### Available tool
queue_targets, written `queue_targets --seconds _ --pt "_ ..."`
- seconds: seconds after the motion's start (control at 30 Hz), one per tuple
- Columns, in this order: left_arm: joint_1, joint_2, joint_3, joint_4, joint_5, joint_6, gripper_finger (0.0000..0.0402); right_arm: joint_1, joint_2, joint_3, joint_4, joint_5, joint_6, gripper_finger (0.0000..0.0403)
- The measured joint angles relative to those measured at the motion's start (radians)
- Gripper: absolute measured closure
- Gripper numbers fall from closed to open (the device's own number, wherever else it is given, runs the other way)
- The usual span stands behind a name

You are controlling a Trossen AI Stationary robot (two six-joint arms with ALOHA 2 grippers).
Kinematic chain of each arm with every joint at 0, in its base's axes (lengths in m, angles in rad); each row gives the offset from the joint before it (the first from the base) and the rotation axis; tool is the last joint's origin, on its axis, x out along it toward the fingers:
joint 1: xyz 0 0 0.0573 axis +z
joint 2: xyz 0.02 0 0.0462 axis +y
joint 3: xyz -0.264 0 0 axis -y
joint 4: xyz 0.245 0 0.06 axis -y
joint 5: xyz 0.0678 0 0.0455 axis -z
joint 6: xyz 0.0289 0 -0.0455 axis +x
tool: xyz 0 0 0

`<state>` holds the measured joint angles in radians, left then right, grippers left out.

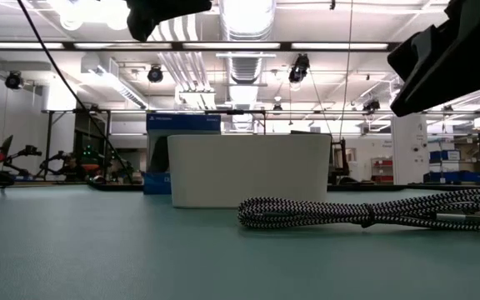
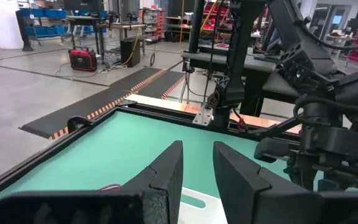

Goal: Pick and place USB-C Cables
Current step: Put the white black charger cable into the white bin

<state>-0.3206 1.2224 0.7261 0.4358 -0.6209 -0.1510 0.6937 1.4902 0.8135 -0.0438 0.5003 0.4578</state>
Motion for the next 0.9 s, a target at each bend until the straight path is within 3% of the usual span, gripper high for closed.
queue_targets --seconds 0.17,0.6,0.9 --pt "0.0 0.0 0.0 -0.001 0.0 0.0 0.0328 0.0 0.0 -0.015 0.028 0.0 0.002 0.0321" --pt "0.0 0.0 0.0 -0.003 0.0 0.01 0.0328 -0.036 0.066 -0.015 0.108 0.0 0.003 0.0221" --pt "0.0 0.0 0.0 -0.003 -0.001 0.034 0.0328 -0.053 0.156 -0.016 0.149 -0.055 0.006 0.0208"
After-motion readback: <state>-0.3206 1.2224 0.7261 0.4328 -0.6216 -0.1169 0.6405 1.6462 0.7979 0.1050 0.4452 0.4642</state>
